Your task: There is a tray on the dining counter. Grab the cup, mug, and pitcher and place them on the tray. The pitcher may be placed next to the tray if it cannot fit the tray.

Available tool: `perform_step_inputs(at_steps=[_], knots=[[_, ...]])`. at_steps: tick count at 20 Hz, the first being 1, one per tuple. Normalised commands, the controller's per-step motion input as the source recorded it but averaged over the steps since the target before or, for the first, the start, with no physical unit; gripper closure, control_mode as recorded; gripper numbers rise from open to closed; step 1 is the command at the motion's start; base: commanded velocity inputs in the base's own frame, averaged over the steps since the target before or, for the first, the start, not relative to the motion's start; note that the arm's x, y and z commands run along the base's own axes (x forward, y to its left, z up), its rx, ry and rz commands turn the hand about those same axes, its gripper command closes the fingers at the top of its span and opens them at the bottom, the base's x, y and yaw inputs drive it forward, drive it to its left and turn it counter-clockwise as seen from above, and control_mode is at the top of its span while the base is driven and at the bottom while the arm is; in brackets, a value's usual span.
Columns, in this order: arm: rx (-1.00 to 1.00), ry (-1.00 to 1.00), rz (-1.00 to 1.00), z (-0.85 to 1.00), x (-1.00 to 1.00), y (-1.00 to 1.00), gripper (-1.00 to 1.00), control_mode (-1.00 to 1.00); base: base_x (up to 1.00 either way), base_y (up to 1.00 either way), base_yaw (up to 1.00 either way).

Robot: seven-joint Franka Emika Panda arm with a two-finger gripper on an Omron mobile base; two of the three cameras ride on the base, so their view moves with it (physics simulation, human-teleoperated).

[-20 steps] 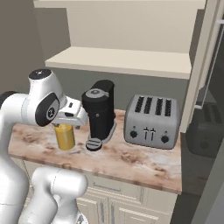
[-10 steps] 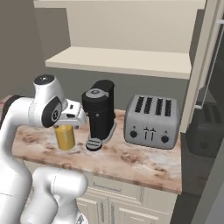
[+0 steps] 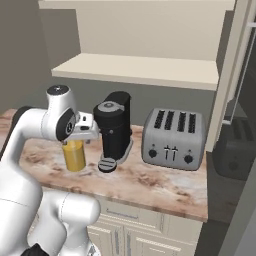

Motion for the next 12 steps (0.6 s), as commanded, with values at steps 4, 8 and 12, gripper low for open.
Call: perform_step_inputs(at_steps=[4, 8, 12], knots=[[0.00, 0.05, 0.13, -0.09, 0.04, 0.10, -1.00, -1.00, 0.00, 0.00, 0.00], [0.00, 0.06, 0.10, -0.05, 0.01, 0.18, -1.00, -1.00, 0.00, 0.00, 0.00], [0.00, 0.03, 0.09, -0.09, 0.01, 0.16, -1.00, -1.00, 0.00, 0.00, 0.00]])
